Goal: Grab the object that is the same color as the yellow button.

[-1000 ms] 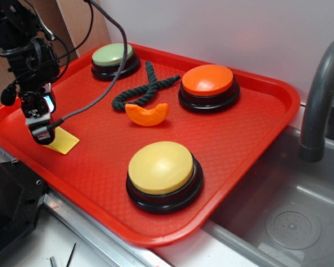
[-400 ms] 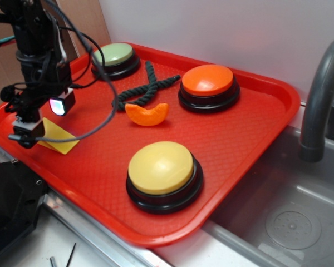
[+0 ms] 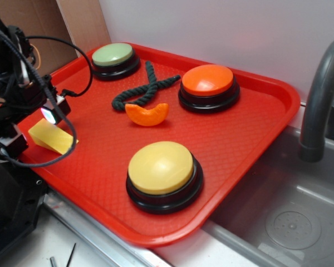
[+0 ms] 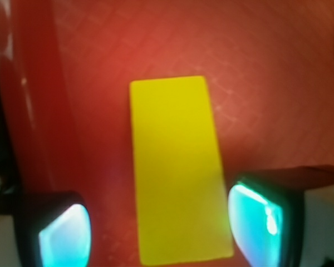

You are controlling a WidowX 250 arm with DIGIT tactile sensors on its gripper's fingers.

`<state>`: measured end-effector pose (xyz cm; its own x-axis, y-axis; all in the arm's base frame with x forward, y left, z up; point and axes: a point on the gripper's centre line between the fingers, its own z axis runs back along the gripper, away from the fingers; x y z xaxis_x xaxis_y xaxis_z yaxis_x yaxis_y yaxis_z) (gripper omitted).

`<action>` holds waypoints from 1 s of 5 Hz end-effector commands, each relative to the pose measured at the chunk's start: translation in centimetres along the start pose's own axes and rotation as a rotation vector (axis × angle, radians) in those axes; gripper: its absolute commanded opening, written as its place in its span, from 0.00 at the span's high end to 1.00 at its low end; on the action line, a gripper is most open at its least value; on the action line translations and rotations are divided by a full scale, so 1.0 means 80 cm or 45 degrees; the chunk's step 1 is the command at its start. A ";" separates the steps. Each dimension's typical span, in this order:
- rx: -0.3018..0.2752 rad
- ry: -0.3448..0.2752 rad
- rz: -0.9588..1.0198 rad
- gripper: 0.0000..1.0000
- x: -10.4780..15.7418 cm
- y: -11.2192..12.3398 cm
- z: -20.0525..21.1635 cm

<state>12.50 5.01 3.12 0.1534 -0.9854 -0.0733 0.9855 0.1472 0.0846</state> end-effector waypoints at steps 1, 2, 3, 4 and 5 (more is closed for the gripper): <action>-0.146 -0.011 0.065 0.00 0.006 0.031 -0.034; -0.220 0.017 0.130 0.00 -0.004 0.050 -0.052; -0.211 0.009 0.141 0.00 -0.004 0.060 -0.055; -0.203 0.032 0.089 0.00 0.005 0.056 -0.045; -0.127 -0.007 0.154 0.00 0.014 0.041 -0.005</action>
<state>14.98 5.07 2.50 0.2971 -0.9533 -0.0546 0.9528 0.2998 -0.0491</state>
